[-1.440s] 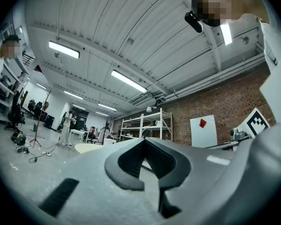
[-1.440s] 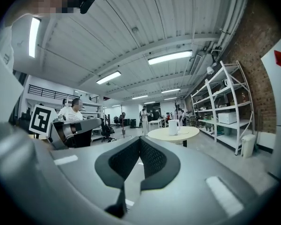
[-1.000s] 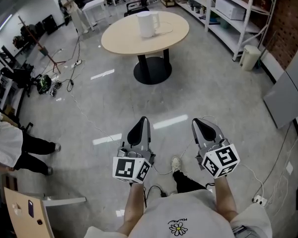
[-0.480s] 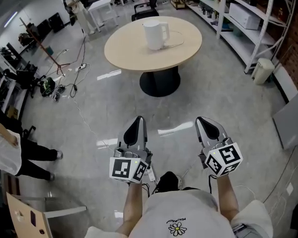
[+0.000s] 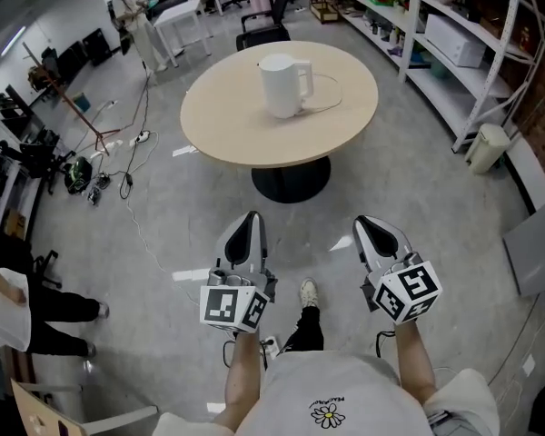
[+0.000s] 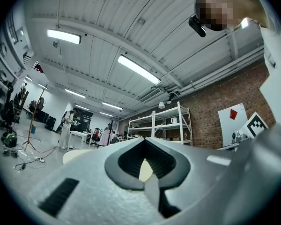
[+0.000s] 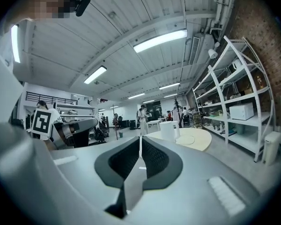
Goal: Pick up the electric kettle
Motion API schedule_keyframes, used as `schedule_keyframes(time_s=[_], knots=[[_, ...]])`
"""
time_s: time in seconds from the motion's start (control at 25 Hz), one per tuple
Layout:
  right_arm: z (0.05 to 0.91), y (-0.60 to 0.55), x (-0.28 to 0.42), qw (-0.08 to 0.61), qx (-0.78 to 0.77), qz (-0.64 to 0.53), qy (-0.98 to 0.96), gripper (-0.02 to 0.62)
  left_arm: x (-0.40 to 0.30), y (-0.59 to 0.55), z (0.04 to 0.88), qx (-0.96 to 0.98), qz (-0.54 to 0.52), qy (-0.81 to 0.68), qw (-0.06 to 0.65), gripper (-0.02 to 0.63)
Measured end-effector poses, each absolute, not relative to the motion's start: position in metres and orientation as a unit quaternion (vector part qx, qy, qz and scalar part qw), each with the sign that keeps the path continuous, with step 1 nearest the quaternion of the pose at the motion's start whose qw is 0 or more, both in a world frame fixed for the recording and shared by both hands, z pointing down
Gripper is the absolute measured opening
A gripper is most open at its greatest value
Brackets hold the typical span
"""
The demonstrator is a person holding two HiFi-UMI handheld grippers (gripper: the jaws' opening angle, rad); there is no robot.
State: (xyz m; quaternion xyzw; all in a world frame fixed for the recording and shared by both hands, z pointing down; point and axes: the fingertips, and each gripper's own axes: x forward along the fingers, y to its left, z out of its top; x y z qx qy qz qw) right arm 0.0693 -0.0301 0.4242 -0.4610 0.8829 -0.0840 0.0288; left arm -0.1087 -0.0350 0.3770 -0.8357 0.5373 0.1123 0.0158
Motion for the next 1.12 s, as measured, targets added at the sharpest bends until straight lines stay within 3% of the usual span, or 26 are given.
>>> schedule_keyframes(time_s=[0.44,1.12], knots=[[0.373,-0.274,0.037,0.045,-0.469,-0.062,0.880,0.032,-0.148,-0.278,0.335,-0.833,0.125,0.538,0.031,0.002],[0.446,-0.554,0.040,-0.007,-0.491,-0.120,0.863,0.062,-0.150,-0.541,0.413,-0.826,0.075,0.558,-0.024,0.002]])
